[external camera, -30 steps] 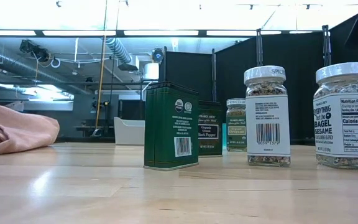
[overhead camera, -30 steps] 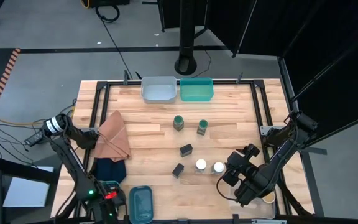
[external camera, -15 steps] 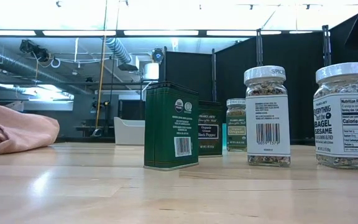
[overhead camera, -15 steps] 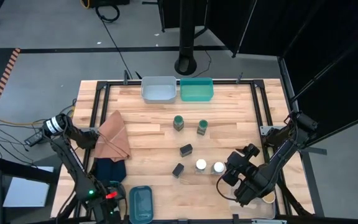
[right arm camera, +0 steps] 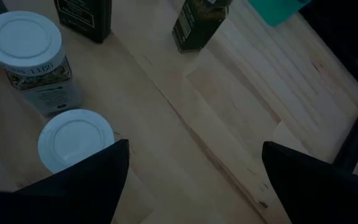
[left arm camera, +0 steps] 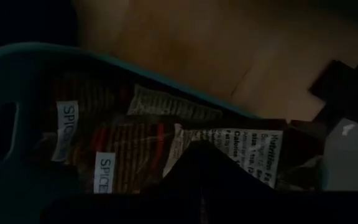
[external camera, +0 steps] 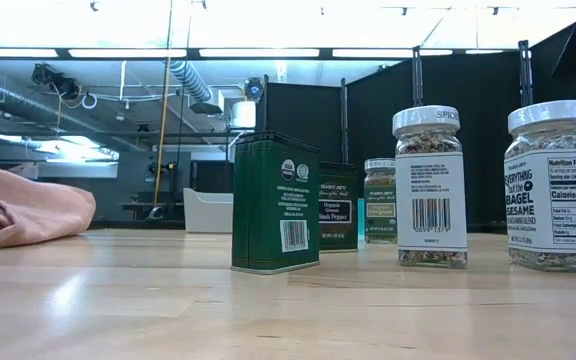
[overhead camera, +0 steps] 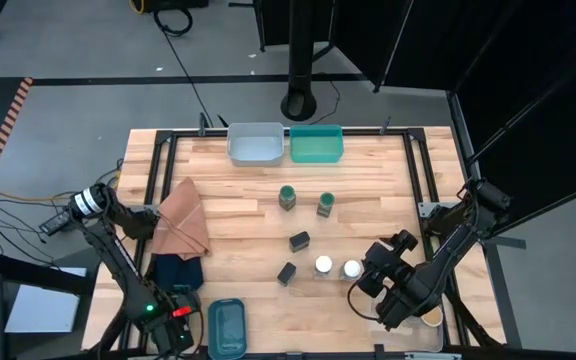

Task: Sort spices by type
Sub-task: Put the orange spice pack into the green bin

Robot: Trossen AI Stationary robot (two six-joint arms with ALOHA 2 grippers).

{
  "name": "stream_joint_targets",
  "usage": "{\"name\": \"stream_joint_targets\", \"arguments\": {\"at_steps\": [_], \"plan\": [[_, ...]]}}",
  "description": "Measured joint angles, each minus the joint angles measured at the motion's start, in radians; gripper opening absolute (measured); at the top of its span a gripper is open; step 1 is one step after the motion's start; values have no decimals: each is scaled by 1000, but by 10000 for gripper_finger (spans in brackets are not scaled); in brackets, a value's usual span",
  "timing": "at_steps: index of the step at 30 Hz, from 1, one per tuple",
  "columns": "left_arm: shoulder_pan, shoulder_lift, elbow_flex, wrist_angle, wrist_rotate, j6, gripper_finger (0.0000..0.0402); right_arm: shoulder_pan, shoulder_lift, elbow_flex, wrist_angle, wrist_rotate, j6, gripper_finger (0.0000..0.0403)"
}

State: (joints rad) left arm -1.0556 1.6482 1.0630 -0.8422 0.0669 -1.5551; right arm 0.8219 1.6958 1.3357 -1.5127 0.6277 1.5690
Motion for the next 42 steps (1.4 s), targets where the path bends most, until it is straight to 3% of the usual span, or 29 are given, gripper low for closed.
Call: {"name": "stream_joint_targets", "arguments": {"at_steps": [8, 14, 21, 24, 30, 42], "plan": [[-7, -2, 44, -156, -28, -129, 0, 0, 0, -1, 0, 0, -1, 374], [-19, -13, 81, -15, -26, -43, 0, 0, 0, -1, -16, 0, -2, 374], [-39, -14, 157, -71, -62, -68, 0, 0, 0, -1, -15, 0, -2, 374], [-40, -14, 156, -9, -101, -28, 0, 0, 0, -2, -16, 0, -2, 374], [-41, -5, 104, 170, -78, -20, 0, 0, 0, -2, -16, 0, -2, 374], [-18, 0, 27, 154, -49, -36, 0, -9, 0, -2, -16, 0, -2, 374]]}}
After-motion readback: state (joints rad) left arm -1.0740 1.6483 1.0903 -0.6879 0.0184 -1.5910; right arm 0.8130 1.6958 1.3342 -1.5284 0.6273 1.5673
